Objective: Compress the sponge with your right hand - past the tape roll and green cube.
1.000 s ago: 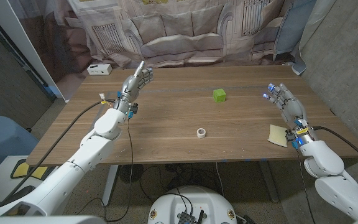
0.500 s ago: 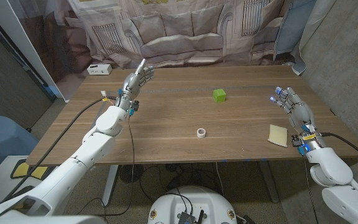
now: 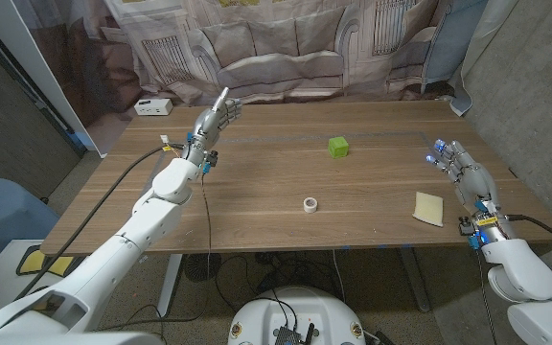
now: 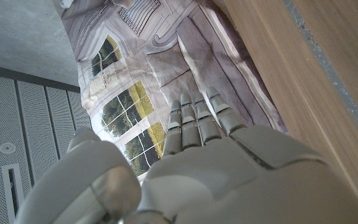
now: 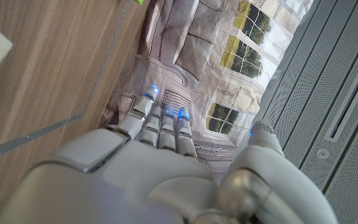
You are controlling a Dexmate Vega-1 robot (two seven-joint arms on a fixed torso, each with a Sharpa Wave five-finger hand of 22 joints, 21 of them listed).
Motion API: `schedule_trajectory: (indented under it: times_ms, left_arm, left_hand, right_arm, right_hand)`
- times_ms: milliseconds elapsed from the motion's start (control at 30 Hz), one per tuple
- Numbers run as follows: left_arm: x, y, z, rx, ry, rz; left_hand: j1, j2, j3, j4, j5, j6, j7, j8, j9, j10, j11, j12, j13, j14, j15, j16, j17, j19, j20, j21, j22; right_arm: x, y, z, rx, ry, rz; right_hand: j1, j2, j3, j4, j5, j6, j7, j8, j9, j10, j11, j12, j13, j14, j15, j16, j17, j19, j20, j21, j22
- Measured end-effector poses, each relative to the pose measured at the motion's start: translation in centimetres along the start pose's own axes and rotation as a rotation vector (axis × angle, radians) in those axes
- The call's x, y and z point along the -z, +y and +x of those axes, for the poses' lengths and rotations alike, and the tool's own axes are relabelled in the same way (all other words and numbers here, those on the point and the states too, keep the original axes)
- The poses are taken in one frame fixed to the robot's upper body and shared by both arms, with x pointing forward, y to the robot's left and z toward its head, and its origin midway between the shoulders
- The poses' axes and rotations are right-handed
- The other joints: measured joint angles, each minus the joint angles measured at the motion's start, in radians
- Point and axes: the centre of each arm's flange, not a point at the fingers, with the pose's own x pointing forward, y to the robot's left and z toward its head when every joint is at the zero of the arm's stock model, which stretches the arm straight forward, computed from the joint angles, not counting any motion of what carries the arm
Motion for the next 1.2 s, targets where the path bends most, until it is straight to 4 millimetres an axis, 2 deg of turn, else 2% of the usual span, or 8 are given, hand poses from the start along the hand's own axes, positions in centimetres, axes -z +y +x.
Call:
schedule_trajectory:
  times_ms: [700, 833, 967, 1167, 1200]
  left_arm:
    - [0.3, -0.1, 0.6, 0.016, -0.007, -0.002]
    - [0.3, -0.1, 0.6, 0.015, -0.007, -0.004]
    - [0.3, -0.1, 0.6, 0.015, -0.009, -0.007]
    - [0.3, -0.4, 0.6, 0.020, -0.010, -0.006]
    - [0.3, -0.4, 0.6, 0.020, -0.010, -0.006]
  left_hand:
    - [0.005, 0.005, 0.000, 0.000, 0.000, 0.000, 0.000, 0.000, 0.000, 0.002, 0.002, -0.008, 0.000, 0.000, 0.000, 0.000, 0.000, 0.005, 0.005, 0.000, 0.000]
    - [0.005, 0.005, 0.003, -0.003, 0.000, 0.000, 0.000, 0.000, 0.000, 0.007, -0.004, -0.008, 0.000, 0.000, 0.000, 0.000, 0.000, 0.005, 0.005, 0.000, 0.000]
    - [0.005, 0.005, 0.003, -0.003, 0.000, 0.000, 0.000, 0.000, 0.000, 0.007, -0.004, -0.008, 0.000, 0.000, 0.000, 0.000, 0.000, 0.011, 0.000, 0.000, 0.000]
    - [0.005, 0.005, 0.003, -0.003, -0.002, 0.000, 0.000, 0.000, 0.000, 0.007, -0.004, -0.008, 0.000, 0.004, 0.004, 0.000, 0.000, 0.011, 0.000, 0.000, 0.000]
    - [0.005, 0.005, 0.003, -0.003, -0.006, 0.000, 0.000, 0.000, 0.000, 0.007, -0.004, -0.008, 0.000, 0.004, 0.004, 0.000, 0.000, 0.011, 0.000, 0.000, 0.000]
  right_arm:
    - [-0.3, 0.2, -3.2, 0.038, 0.028, -0.038]
    - [-0.5, 0.2, -3.3, 0.043, 0.019, -0.086]
    - [-0.8, 0.0, -4.5, 0.077, 0.018, -0.122]
    - [-0.7, 0.3, -4.5, 0.070, 0.021, -0.170]
    - [-0.8, 0.0, -5.0, 0.091, 0.024, -0.178]
  right_hand:
    - [0.004, 0.004, 0.002, -0.002, 0.000, 0.009, 0.002, 0.000, 0.000, 0.013, 0.003, 0.000, 0.000, 0.010, -0.001, 0.000, 0.000, 0.015, 0.008, 0.000, 0.000]
    - [0.012, 0.001, 0.004, -0.004, 0.000, 0.027, -0.002, 0.000, 0.000, 0.036, 0.000, 0.000, 0.005, 0.036, -0.004, 0.002, 0.000, 0.037, 0.009, 0.007, 0.000]
    - [0.019, 0.008, 0.007, -0.007, 0.000, 0.031, -0.005, 0.000, 0.000, 0.036, 0.000, 0.000, 0.005, 0.039, -0.007, 0.007, 0.000, 0.037, 0.009, 0.007, 0.000]
    - [0.028, 0.009, 0.007, -0.007, 0.000, 0.030, -0.005, 0.000, 0.000, 0.041, -0.005, 0.000, 0.005, 0.039, -0.007, 0.007, 0.000, 0.037, 0.009, 0.007, 0.000]
    - [0.028, 0.009, 0.009, -0.009, 0.000, 0.032, -0.006, 0.000, 0.000, 0.041, -0.005, 0.000, 0.005, 0.039, -0.007, 0.007, 0.000, 0.037, 0.009, 0.007, 0.000]
